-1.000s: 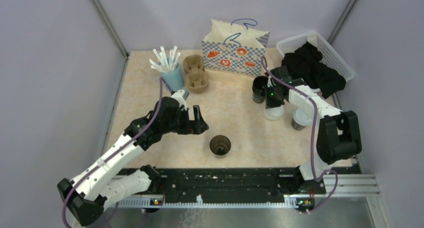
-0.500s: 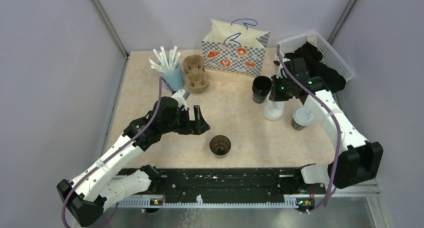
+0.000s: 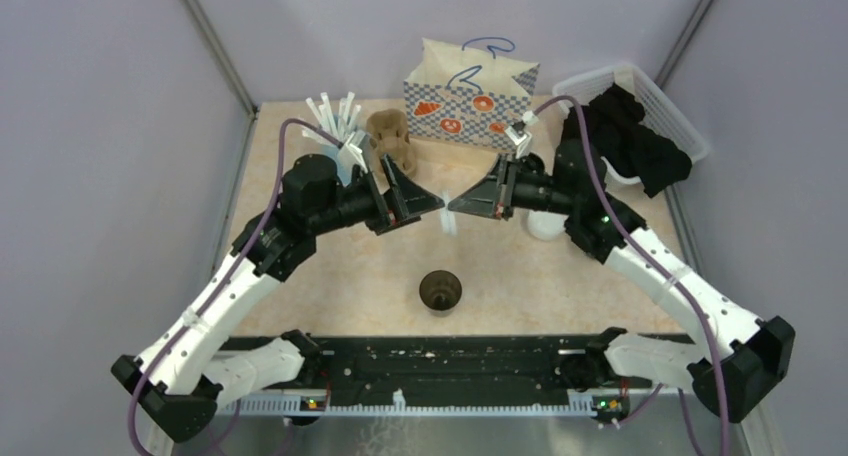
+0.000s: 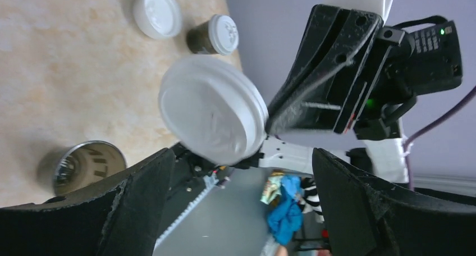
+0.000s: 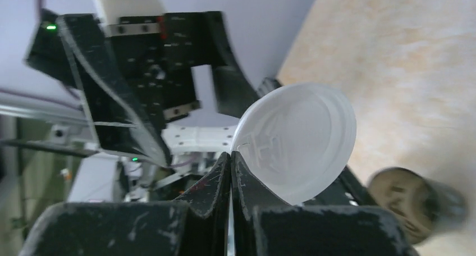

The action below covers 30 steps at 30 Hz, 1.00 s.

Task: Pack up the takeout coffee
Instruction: Close the cup lid on the coffee cup.

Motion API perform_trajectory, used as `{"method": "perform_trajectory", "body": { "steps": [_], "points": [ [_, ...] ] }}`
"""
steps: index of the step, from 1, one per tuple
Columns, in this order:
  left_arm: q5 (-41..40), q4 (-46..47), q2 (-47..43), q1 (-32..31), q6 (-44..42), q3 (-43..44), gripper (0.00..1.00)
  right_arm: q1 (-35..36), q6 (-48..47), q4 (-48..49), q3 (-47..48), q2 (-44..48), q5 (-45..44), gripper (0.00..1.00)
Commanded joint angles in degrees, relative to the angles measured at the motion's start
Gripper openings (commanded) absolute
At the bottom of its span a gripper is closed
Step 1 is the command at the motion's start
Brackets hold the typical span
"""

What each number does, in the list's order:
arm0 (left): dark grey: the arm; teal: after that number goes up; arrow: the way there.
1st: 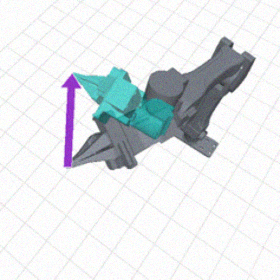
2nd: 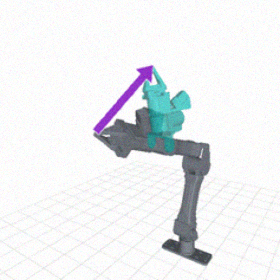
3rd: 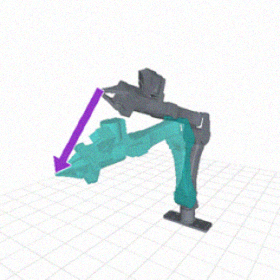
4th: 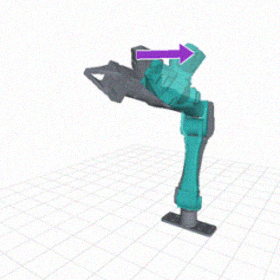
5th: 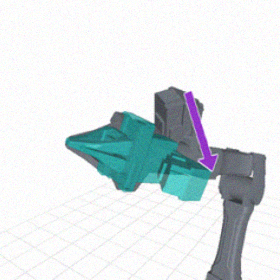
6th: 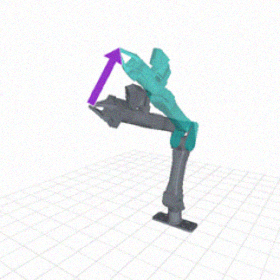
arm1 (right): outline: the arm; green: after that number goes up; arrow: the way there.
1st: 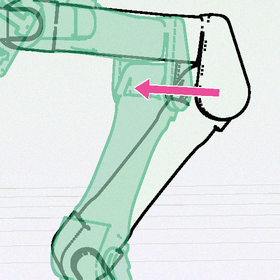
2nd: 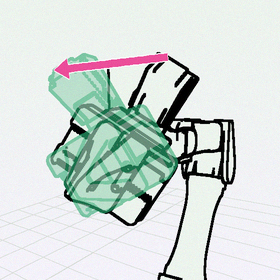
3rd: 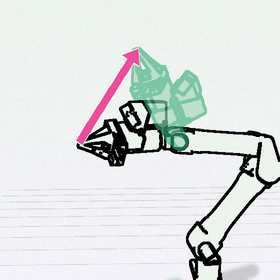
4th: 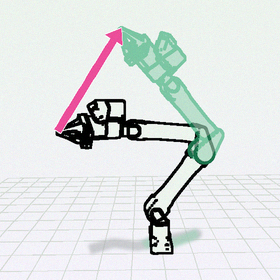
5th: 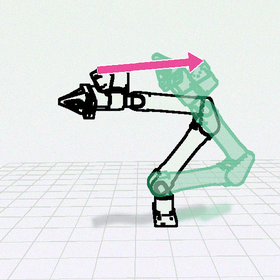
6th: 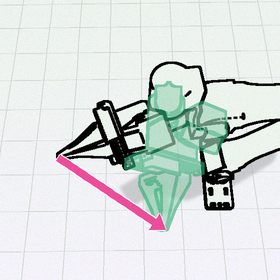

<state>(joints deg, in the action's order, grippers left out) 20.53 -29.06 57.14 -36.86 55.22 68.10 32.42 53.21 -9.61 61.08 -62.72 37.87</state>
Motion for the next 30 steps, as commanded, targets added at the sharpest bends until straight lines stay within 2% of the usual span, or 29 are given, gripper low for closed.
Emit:
{"method": "perform_trajectory", "body": {
  "steps": [1, 8, 14, 23, 30],
  "points": [
    [4.4, 8.8, -2.0, 0.2, 12.3, -4.0, 0.99, 6.2, 16.0, 20.7, -0.5, -1.0, -1.1, 0.0],
    [0.7, 6.4, -7.1, 0.3, 14.4, -6.6, 0.99, 8.6, 19.0, 24.5, -2.0, -0.8, -3.9, 0.0],
    [3.4, 13.9, -9.2, 0.3, 17.9, -11.1, 0.97, 9.2, 20.8, 26.6, -4.2, 0.3, -5.2, 0.0],
    [3.3, 19.9, -11.3, 0.3, 16.7, -12.9, 0.99, 9.2, 24.2, 30.1, -6.9, 1.9, -6.3, 0.0],
    [4.0, 22.2, -10.9, 0.6, 16.1, -12.5, 0.99, 9.2, 24.4, 29.2, -7.0, 2.7, -6.1, 0.0]
  ]
}}
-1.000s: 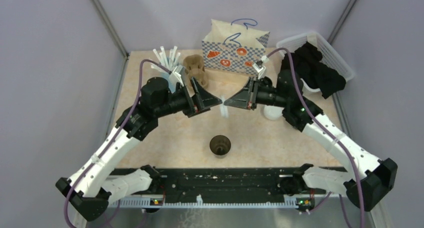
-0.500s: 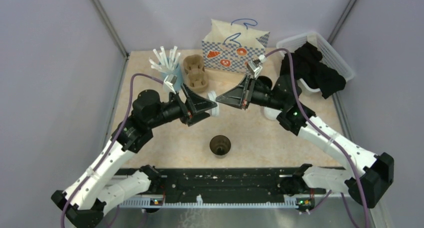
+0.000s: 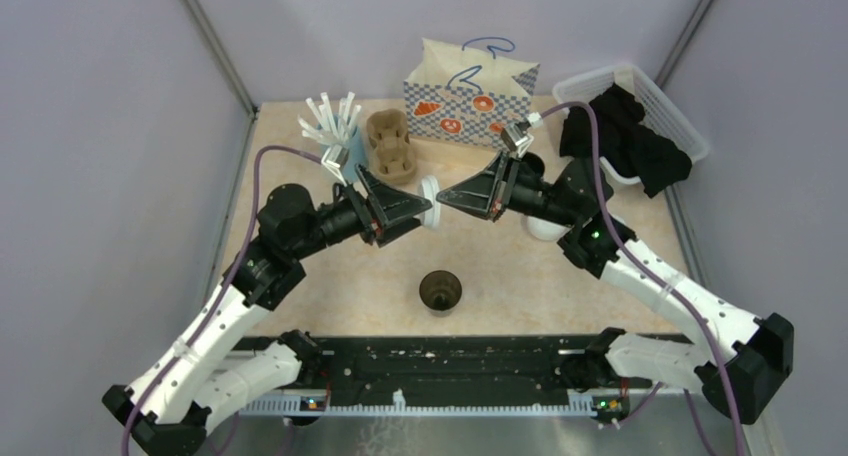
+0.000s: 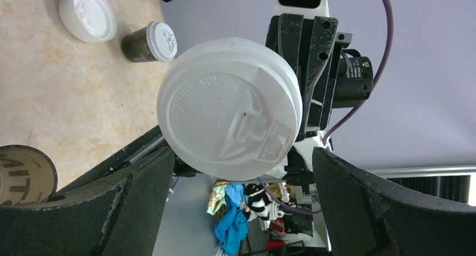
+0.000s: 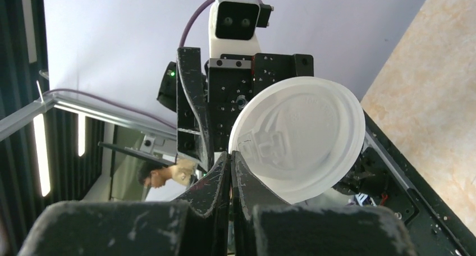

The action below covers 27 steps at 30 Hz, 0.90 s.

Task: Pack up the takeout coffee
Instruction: Close the cup lid on the coffee cup.

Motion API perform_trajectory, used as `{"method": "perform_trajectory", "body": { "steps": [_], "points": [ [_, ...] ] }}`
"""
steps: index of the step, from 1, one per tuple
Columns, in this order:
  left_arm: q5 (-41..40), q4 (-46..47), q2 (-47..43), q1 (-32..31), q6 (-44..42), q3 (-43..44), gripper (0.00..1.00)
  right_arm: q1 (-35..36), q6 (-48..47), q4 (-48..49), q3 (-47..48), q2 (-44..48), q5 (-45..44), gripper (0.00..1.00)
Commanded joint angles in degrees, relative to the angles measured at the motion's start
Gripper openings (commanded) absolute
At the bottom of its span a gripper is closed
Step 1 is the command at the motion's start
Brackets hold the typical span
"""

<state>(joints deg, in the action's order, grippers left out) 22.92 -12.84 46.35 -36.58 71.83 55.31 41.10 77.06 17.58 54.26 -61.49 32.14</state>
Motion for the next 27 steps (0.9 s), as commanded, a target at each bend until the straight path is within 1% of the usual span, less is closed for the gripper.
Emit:
{"method": "perform_trajectory", "body": {
  "steps": [1, 16, 21, 27],
  "points": [
    [1.9, 6.1, 0.2, 0.4, -0.6, 0.4, 0.99, 0.6, 0.6, 2.0, -0.2, 1.5, -0.3, 0.0],
    [1.9, 1.7, 1.9, 0.6, -0.5, 2.5, 0.99, 0.6, 0.4, 1.1, -0.9, 1.6, 1.2, 0.0],
    [-0.7, -1.2, 0.5, 0.6, 4.3, 1.4, 0.99, 0.6, -0.3, -0.4, -1.6, 3.7, -0.9, 0.0],
    [0.8, 1.9, 0.2, 0.7, 7.8, -1.1, 0.99, 0.6, 0.4, 0.5, -2.6, 4.0, -0.2, 0.0]
  ]
}}
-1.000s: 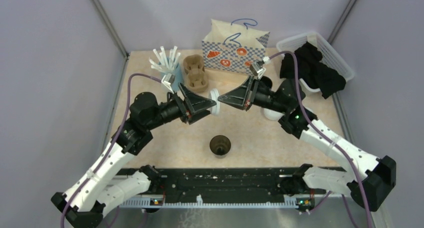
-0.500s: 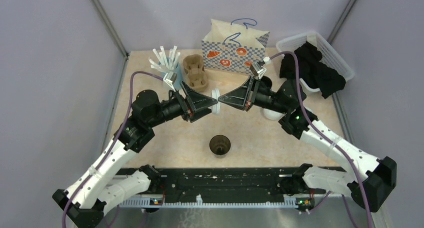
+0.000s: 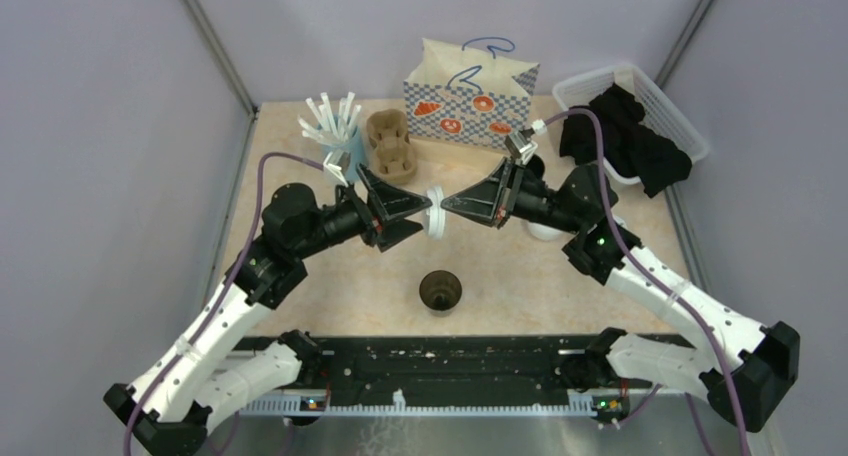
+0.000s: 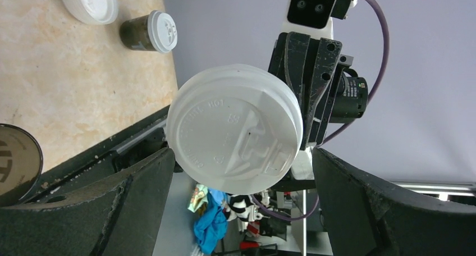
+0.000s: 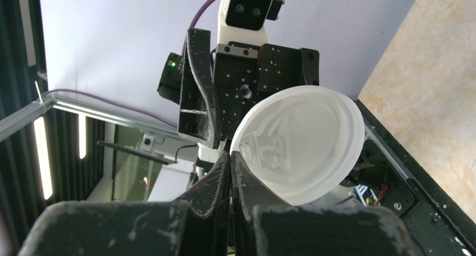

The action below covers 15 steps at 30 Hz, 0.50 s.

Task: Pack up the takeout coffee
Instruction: Close the cup lid on the coffee cup.

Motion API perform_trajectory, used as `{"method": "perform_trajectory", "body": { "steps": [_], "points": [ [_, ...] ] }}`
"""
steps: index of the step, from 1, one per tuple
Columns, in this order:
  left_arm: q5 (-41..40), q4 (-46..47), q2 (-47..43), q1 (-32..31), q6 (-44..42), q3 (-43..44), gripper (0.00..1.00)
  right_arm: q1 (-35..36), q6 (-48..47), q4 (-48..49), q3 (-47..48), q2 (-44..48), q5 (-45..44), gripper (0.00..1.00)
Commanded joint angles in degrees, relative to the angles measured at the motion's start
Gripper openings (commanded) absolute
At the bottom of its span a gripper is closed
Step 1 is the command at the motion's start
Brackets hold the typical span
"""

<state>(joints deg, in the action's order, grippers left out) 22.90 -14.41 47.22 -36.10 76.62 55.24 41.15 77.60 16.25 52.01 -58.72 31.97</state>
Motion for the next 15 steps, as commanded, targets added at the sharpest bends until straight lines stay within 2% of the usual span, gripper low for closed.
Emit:
{"method": "perform_trajectory", "body": {
  "steps": [1, 4, 11, 15],
  "points": [
    [1.1, 4.3, -0.7, 0.2, 2.9, -1.3, 0.99, 0.5, -0.2, 1.7, -0.3, 1.2, 0.1, 0.0],
    [1.7, 7.1, -0.6, 0.2, 2.6, -1.8, 0.99, 0.5, -0.1, 1.8, -0.4, 0.9, 0.5, 0.0],
    [1.7, 2.8, 0.4, 0.2, 1.6, -0.6, 0.99, 0.6, 0.5, 3.2, 0.2, 0.4, 0.7, 0.0],
    [2.6, 5.2, 0.6, 0.2, 1.8, -1.2, 0.99, 0.5, 0.5, 3.1, 0.3, -0.2, 1.5, 0.0]
  ]
}}
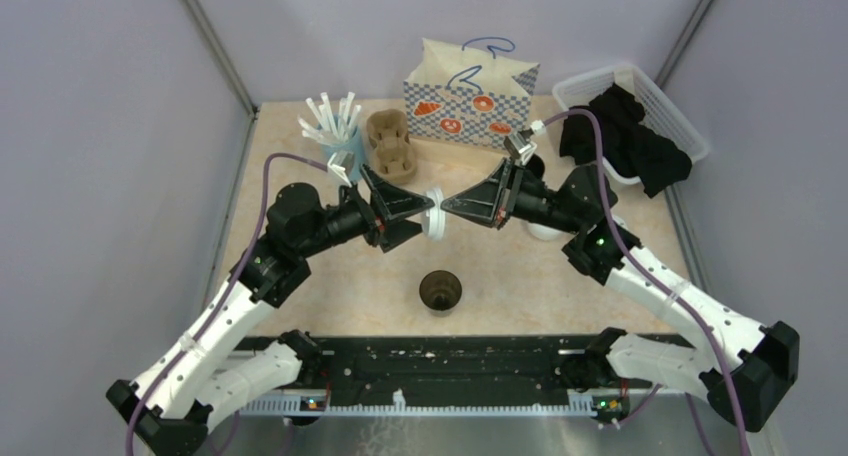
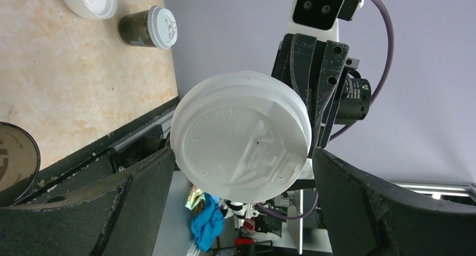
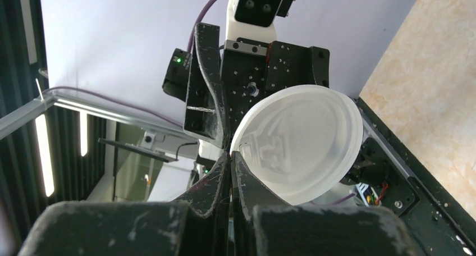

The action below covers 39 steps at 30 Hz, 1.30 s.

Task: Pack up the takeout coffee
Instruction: Close the cup lid on the coffee cup.

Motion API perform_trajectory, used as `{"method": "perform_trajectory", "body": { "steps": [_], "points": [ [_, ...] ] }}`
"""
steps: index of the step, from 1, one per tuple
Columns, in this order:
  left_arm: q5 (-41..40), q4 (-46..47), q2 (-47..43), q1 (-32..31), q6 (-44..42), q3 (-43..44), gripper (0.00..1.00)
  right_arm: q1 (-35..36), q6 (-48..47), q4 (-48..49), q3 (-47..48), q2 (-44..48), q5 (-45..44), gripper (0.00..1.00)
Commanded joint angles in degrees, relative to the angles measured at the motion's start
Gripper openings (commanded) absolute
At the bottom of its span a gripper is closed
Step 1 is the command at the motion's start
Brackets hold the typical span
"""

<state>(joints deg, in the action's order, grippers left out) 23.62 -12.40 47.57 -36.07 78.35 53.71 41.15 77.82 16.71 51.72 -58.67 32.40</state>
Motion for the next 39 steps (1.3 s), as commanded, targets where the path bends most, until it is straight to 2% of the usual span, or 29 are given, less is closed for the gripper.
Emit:
{"method": "perform_trajectory", "body": {
  "steps": [1, 6, 14, 22, 24, 28, 30, 34, 36, 39],
  "points": [
    [2.1, 3.2, 0.5, 0.2, -0.1, 0.5, 0.99, 0.6, 0.4, 2.7, 0.5, -0.3, 1.1, 0.0],
    [2.0, 3.1, 0.7, 0.2, -0.7, 0.6, 0.97, 0.6, 0.5, 3.0, 0.3, -0.7, 1.4, 0.0],
    [1.1, 2.8, 0.4, 0.2, -2.0, 0.8, 0.85, 0.5, 0.6, 3.2, -0.2, -0.6, 1.5, 0.0],
    [0.2, 0.9, 0.4, 0.2, -3.8, 1.2, 0.84, 0.6, -0.5, 0.7, -0.1, -0.1, 1.4, 0.0],
    [-0.1, 0.1, 0.3, 0.2, -4.6, 1.3, 0.84, 0.6, -1.2, -1.5, 0.0, 0.3, 1.0, 0.09],
    [0.0, -2.6, 0.9, 0.2, -8.0, 2.1, 0.83, -0.5, -6.1, -14.0, 1.3, 2.5, -1.6, 0.36],
    [0.3, -5.8, 1.7, 0.2, -11.3, 3.4, 0.82, -3.0, -11.0, -26.6, 3.4, 4.4, -4.5, 0.42],
    [0.8, -14.3, 4.7, 0.1, -22.4, 7.1, 0.8, -11.1, -26.8, -52.1, 10.1, 7.7, -12.3, 0.47],
    [0.7, -18.8, 6.4, -0.4, -27.7, 8.5, 0.77, -13.0, -32.8, -59.5, 13.5, 7.5, -14.9, 0.47],
    [-1.5, -25.1, 9.2, -3.2, -33.8, 10.2, 0.77, -12.9, -38.7, -65.8, 15.6, 6.6, -17.7, 0.47]
  ]
}}
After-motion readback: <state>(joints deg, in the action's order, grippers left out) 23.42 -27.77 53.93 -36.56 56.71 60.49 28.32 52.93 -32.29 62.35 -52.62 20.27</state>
